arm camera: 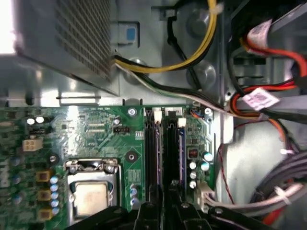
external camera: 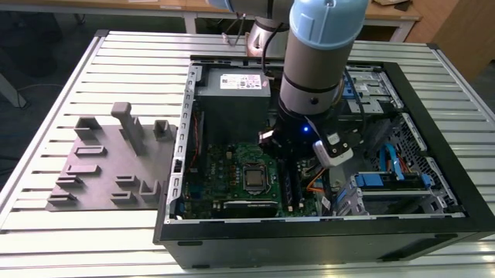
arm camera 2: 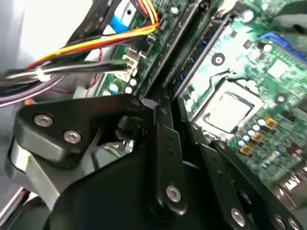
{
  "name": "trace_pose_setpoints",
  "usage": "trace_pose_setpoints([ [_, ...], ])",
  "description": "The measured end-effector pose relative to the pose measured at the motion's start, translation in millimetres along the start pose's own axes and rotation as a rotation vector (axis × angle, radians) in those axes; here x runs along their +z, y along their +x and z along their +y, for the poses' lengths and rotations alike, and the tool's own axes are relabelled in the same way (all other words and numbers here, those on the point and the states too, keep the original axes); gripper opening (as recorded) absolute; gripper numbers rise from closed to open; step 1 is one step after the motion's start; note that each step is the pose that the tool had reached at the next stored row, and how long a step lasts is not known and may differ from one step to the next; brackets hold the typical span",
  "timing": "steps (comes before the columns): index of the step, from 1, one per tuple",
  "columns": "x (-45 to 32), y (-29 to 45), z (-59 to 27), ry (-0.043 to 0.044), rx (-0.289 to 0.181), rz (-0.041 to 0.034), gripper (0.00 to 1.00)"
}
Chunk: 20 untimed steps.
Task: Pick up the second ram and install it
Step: 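Insert the second ram into the second slot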
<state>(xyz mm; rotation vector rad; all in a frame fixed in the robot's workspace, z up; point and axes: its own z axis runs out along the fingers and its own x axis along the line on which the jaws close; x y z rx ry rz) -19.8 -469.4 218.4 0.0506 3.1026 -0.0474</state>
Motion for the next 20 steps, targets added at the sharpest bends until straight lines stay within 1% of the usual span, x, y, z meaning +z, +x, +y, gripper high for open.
trace_pose_setpoints([
  [4, -18.2, -0.7, 0.4, 0.0002, 0.0, 0.0001, 0.21],
  [6, -25.9, -0.9, 1.9, 0.0004, 0.0, 0.0001, 0.21],
  [7, -29.4, -1.0, 2.6, 0.0002, 0.0, 0.0, 0.2],
  [8, -33.2, -1.1, 3.4, 0.0002, 0.0, 0.0, 0.13],
  [9, -37.1, -1.3, 4.3, 0.0003, 0.0, -0.0001, 0.11],
  [11, -44.9, -1.6, 5.1, 0.0003, 0.0, -0.0005, 0.11],
  [12, -47.3, -1.7, 5.0, 0.0003, 0.0, -0.0006, 0.11],
  [20, -47.6, -1.6, 5.0, 0.0001, 0.0, -0.0006, 0.11],
])
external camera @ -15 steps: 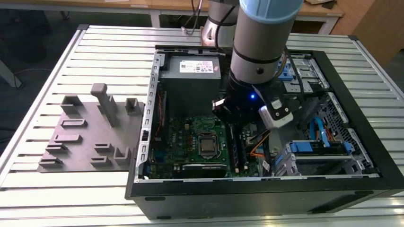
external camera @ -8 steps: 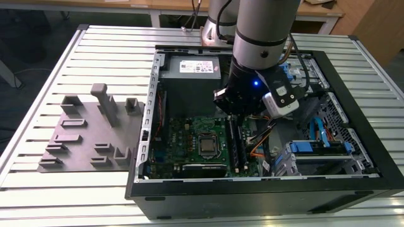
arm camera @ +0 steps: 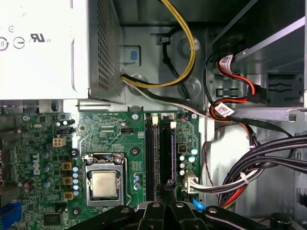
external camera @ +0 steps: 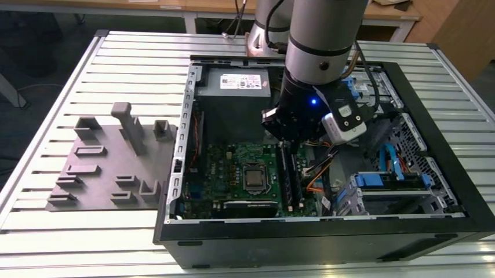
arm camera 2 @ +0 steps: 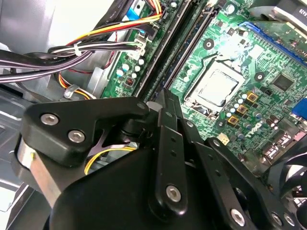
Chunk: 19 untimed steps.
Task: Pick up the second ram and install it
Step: 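Insert the second ram into the second slot, then press down the second ram until it locks into place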
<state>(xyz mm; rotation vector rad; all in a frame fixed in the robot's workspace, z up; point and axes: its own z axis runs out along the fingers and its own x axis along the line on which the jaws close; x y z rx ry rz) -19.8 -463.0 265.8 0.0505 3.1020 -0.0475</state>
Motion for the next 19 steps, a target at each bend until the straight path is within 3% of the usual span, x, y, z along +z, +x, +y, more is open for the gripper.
trace_pose_setpoints([
  [4, 0.0, 0.0, 0.0, -0.0002, 0.0, 0.0, 0.11],
  [7, 2.0, 0.5, 0.2, -0.0138, 0.001, 0.0004, 0.11],
  [9, 5.5, 0.7, 1.3, -0.0147, 0.001, 0.0004, 0.11],
  [19, 23.0, 4.4, 21.7, -0.0148, 0.001, 0.0004, 0.11],
])
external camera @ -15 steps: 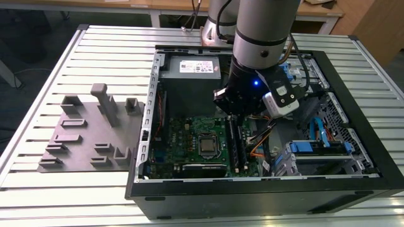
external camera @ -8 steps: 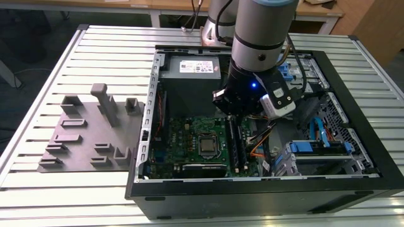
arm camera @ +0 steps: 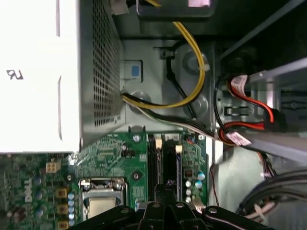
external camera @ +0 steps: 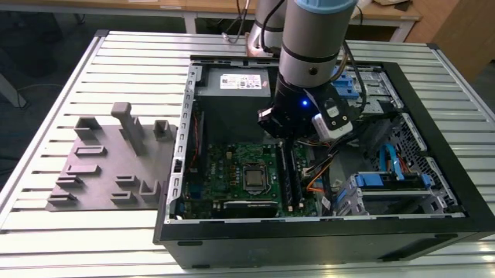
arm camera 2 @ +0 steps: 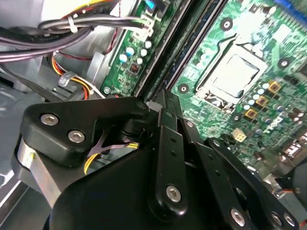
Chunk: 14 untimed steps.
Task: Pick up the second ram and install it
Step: 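Press down the second ram until it locks into place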
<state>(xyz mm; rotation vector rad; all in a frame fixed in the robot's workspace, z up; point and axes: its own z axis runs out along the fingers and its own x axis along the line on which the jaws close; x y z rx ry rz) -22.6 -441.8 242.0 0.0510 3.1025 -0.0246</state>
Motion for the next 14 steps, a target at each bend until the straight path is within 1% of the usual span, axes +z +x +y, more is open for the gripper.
trace_pose_setpoints([
  [2, 3.5, 0.2, 1.6, 0.0001, 0.0, 0.0, 0.11],
  [8, 14.3, 0.7, 2.8, 0.0002, 0.0, 0.0001, 0.11],
  [14, 20.9, 1.0, 3.3, 0.0001, 0.0, 0.0001, 0.11],
])
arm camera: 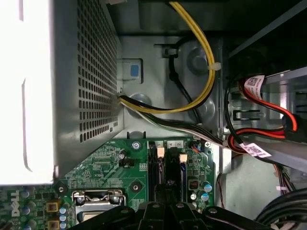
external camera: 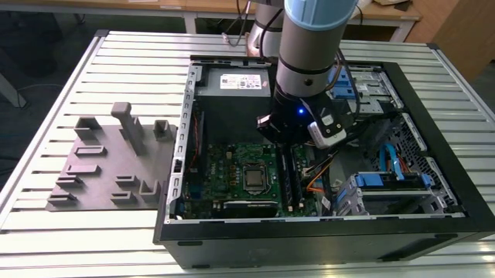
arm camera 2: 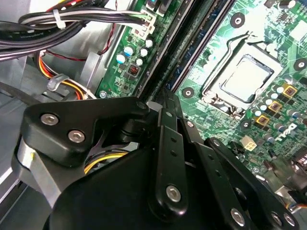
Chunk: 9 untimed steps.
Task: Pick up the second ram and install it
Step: 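Press down the second ram until it locks into place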
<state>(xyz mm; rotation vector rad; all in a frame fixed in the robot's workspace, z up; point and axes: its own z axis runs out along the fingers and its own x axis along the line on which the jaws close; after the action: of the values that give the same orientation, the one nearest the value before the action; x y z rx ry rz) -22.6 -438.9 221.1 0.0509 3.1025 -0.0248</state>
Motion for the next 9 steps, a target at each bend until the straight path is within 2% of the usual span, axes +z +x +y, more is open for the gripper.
trace_pose_setpoints([
  [9, 4.2, 0.2, 0.6, 0.0006, 0.0, 0.0, 0.11],
])
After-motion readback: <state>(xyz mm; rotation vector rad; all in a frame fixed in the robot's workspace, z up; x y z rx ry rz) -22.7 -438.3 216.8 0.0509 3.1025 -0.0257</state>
